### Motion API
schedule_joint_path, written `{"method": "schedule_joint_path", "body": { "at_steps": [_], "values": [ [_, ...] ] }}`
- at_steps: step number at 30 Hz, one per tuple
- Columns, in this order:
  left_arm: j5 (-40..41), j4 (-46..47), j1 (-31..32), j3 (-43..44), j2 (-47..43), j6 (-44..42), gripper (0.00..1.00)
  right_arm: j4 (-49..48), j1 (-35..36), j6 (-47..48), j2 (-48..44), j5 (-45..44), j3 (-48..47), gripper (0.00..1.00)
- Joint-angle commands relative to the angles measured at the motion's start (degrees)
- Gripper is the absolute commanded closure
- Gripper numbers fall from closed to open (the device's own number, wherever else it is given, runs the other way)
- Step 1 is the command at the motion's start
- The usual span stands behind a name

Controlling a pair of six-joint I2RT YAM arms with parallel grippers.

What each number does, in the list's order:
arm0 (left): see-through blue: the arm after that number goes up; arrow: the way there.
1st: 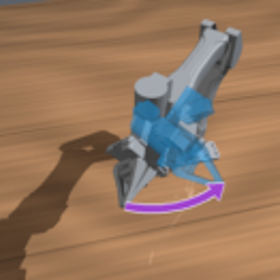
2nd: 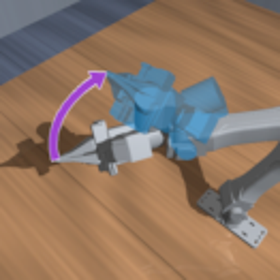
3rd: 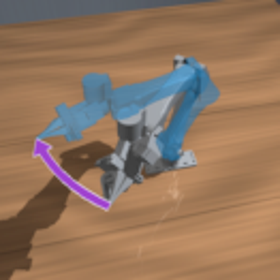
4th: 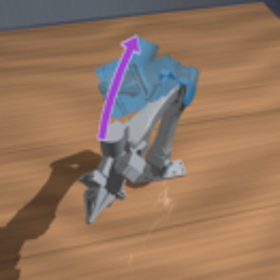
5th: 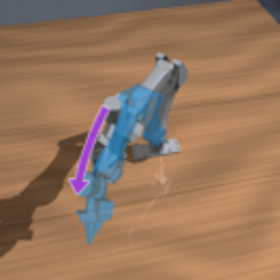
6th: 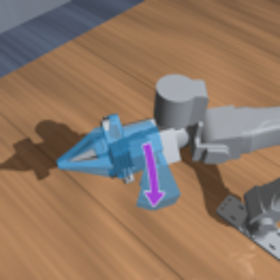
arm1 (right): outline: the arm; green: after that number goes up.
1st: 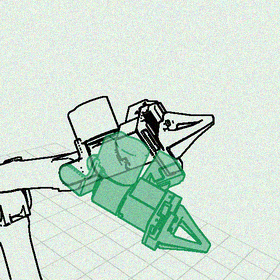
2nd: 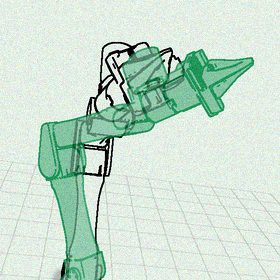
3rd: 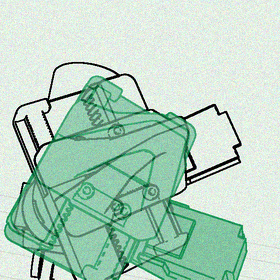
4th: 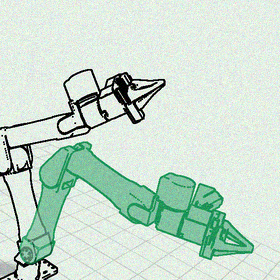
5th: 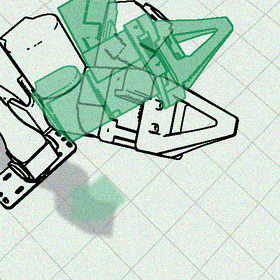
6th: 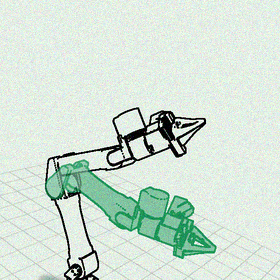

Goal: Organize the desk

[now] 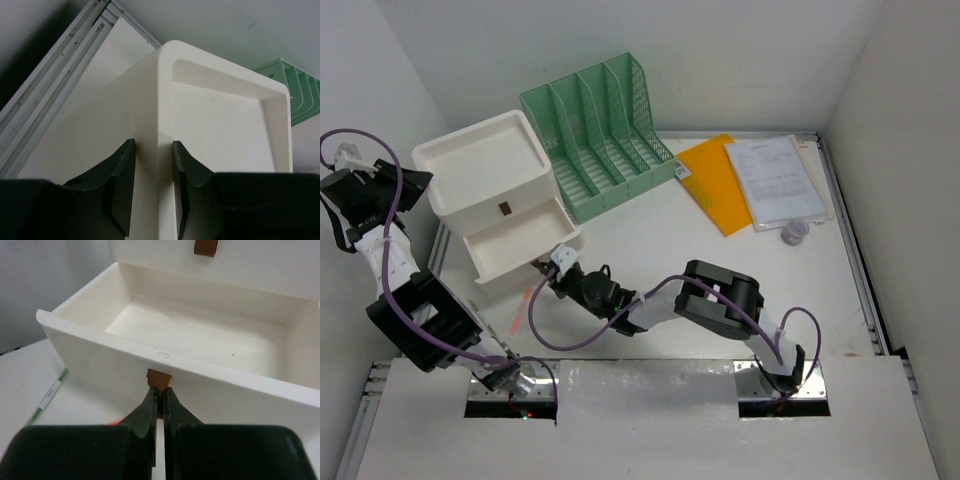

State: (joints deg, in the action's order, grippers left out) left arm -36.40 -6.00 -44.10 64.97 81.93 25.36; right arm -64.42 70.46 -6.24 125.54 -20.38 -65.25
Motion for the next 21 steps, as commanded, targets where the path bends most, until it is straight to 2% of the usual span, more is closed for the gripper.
{"method": "schedule_joint_path", "body": {
  "at_steps": [1, 2, 3, 4, 5, 6, 7, 8, 13, 16, 17, 21],
  "values": [
    [-2.6, -9.2, -0.4, -1.4, 2.4, 3.7, 1.0, -3.4, -0.1, 2.4, -5.7, 1.5, 1.0, 0.98],
    [-2.6, -9.4, -0.4, -1.3, 2.4, 3.6, 1.0, -3.3, -0.1, 2.6, -6.6, 2.3, 1.5, 0.93],
    [-2.8, -9.6, -0.3, -1.2, 2.2, 3.0, 1.0, -3.4, -0.1, 3.2, -7.5, 3.6, 3.5, 0.72],
    [-3.0, -9.8, -0.4, -0.7, 2.0, 2.5, 0.99, -3.5, -0.1, 3.3, -9.8, 4.1, 4.8, 0.62],
    [-3.2, -10.7, -0.4, -0.5, 1.8, 2.0, 0.89, -3.1, -0.1, 3.7, -11.3, 4.2, 6.0, 0.56],
    [-3.4, -11.0, -0.4, -0.1, 1.7, 1.4, 0.83, -2.7, -0.1, 3.9, -12.7, 3.9, 7.3, 0.42],
    [-4.1, -11.6, -0.4, 0.8, 1.7, 0.1, 0.76, -2.0, -0.1, 4.0, -15.6, 3.6, 10.0, 0.36],
    [-4.5, -12.0, -0.5, 1.4, 1.6, -0.7, 0.65, -1.3, -0.1, 4.0, -17.2, 3.5, 11.2, 0.32],
    [-6.8, -15.6, -0.5, 7.3, 1.3, -7.9, 0.42, 8.5, -0.1, 4.1, -28.1, 2.3, 17.5, 0.17],
    [-10.8, -18.9, -0.5, 10.6, 1.8, -11.6, 0.27, 23.4, -0.3, 5.0, -37.1, -1.5, 17.5, 0.15],
    [-11.8, -20.7, -0.5, 11.4, 2.4, -12.5, 0.23, 32.4, -0.5, 5.4, -39.0, -2.2, 17.0, 0.15],
    [-14.6, -25.6, -0.4, 15.3, 3.4, -17.9, 0.18, 53.1, -2.3, 4.3, -46.9, -5.6, 13.1, 0.14]
  ]
}}
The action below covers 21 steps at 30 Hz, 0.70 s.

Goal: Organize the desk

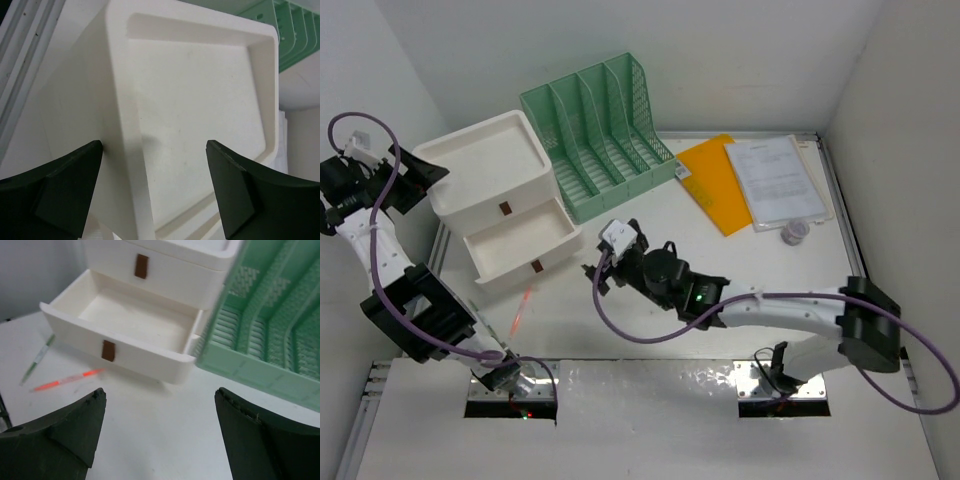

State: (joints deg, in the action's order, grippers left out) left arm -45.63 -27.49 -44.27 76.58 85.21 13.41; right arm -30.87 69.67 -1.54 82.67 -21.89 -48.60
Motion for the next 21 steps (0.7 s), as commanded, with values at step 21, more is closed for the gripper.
{"method": "schedule_joint_path", "body": {
  "at_steps": [21],
  "values": [
    [-3.0, -6.2, -0.3, 3.8, -4.0, -13.1, 0.16, 62.9, -78.5, -15.2, 13.5, 10.3, -24.2, 0.01]
  ]
}}
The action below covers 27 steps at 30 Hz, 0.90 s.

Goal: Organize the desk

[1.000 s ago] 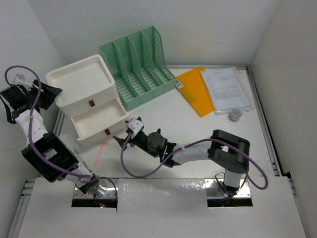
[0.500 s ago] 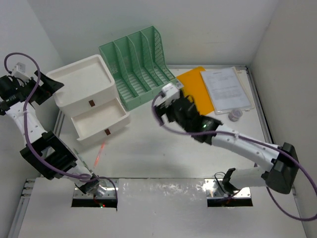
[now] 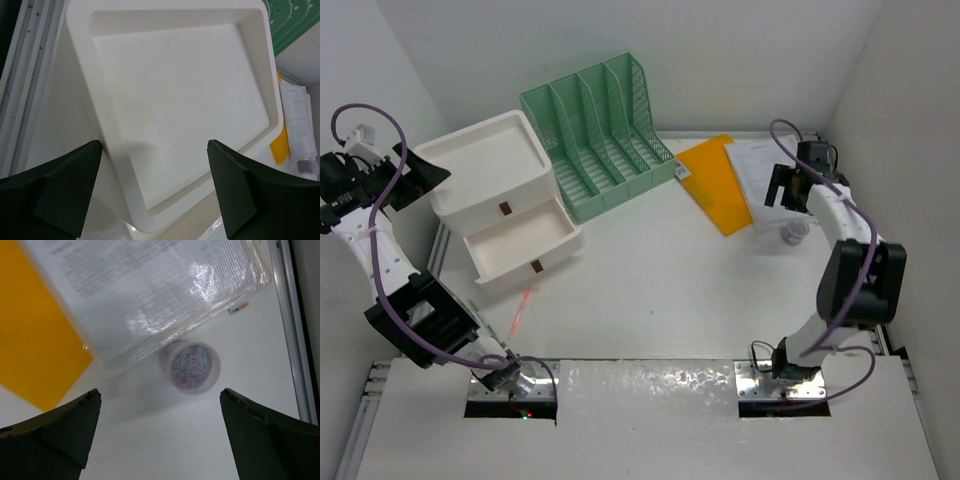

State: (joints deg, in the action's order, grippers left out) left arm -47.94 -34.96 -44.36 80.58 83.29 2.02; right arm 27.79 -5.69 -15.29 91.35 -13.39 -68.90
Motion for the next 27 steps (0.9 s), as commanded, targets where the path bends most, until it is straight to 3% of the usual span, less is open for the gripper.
{"method": "schedule_joint_path", "body": {
  "at_steps": [1, 9, 18, 23, 26, 27],
  "values": [
    [-0.2, 1.4, -0.2, -0.3, -2.1, -1.8, 0.16, 4.1, -5.0, -1.7, 6.3, 1.8, -4.4, 0.01],
    [0.5, 3.2, -0.1, -1.6, -1.1, -1.2, 0.16, 0.4, -8.0, -2.5, 15.6, -1.1, -5.0, 0.03],
    [2.1, 3.5, -0.2, -2.1, -0.1, -1.3, 0.16, -4.7, -8.9, -2.3, 19.2, 5.1, -4.8, 0.34],
    [1.8, 3.7, -0.1, -1.6, 0.1, -0.8, 0.16, -2.2, -8.8, -3.0, 16.7, 4.7, -3.8, 0.38],
    [1.5, 3.5, -0.1, -0.6, 0.3, -0.4, 0.16, -1.5, -8.8, -1.8, 14.4, 2.1, -2.6, 0.61],
    [1.5, 3.5, -0.2, -0.2, 0.3, -0.4, 0.16, -1.0, -8.7, -1.4, 13.9, 0.4, -2.6, 0.79]
  ]
}}
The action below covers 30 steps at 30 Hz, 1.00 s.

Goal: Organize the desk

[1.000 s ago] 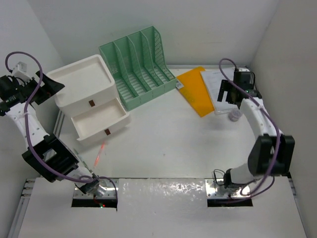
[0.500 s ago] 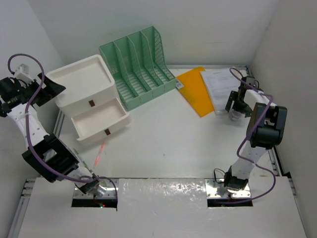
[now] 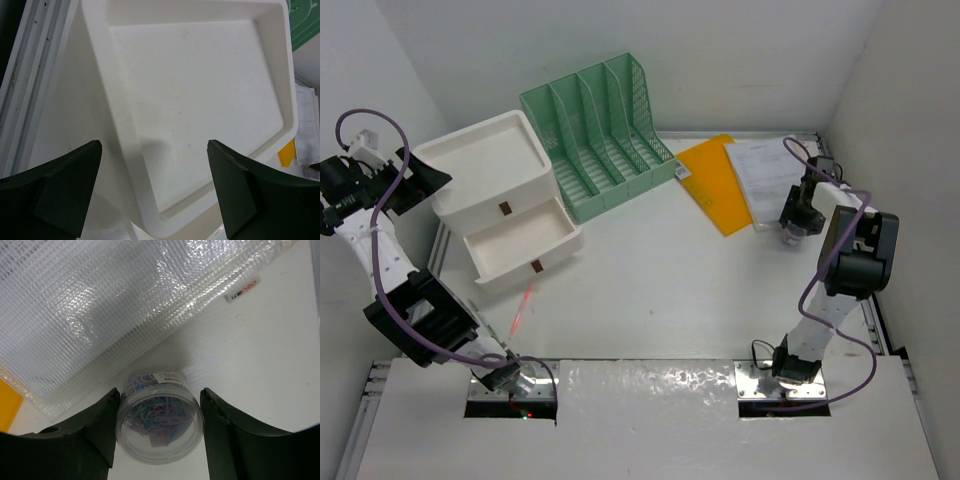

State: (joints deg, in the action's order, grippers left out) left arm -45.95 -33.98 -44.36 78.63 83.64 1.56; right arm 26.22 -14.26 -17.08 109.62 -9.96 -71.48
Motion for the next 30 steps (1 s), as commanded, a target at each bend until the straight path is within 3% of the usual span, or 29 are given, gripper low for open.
{"method": "schedule_joint_path", "body": {
  "at_steps": [1, 4, 9, 14, 17, 21, 26, 28, 30],
  "values": [
    [-0.6, 2.4, -0.2, 1.8, -0.1, 0.0, 0.16, 1.1, 0.0, 0.8, -6.2, -3.7, 0.2, 0.85],
    [-0.6, 2.4, -0.2, 1.8, 0.0, -0.2, 0.16, 1.6, 2.6, 2.6, -10.9, -7.1, 1.3, 0.87],
    [0.4, 2.3, -0.2, 1.7, 1.3, -0.4, 0.16, 3.6, 15.6, 4.8, -21.2, -13.4, -3.5, 0.95],
    [1.2, 2.4, -0.1, 1.4, 1.5, -0.4, 0.16, 1.7, 33.8, 5.4, -22.7, -5.7, -11.0, 1.0],
    [1.5, 2.6, -0.2, 1.0, 1.4, -0.1, 0.16, -1.2, 45.5, 8.3, -18.9, -3.7, -18.8, 1.0],
    [2.6, 2.4, -0.2, 1.1, 1.4, -0.2, 0.16, -3.5, 59.4, 11.5, -6.5, 1.2, -31.1, 1.0],
    [3.6, 2.2, -0.2, 0.6, 1.0, -0.8, 0.16, -0.4, 68.9, 15.6, 10.8, 6.1, -55.9, 1.0],
    [3.8, 2.3, -0.2, 0.4, 1.0, -0.8, 0.16, -1.8, 71.6, 15.9, 16.0, 6.6, -60.3, 1.0],
    [3.9, 2.2, -0.1, 0.4, 1.1, -0.9, 0.16, -6.0, 73.4, 15.8, 16.9, 6.8, -59.0, 1.0]
  ]
}}
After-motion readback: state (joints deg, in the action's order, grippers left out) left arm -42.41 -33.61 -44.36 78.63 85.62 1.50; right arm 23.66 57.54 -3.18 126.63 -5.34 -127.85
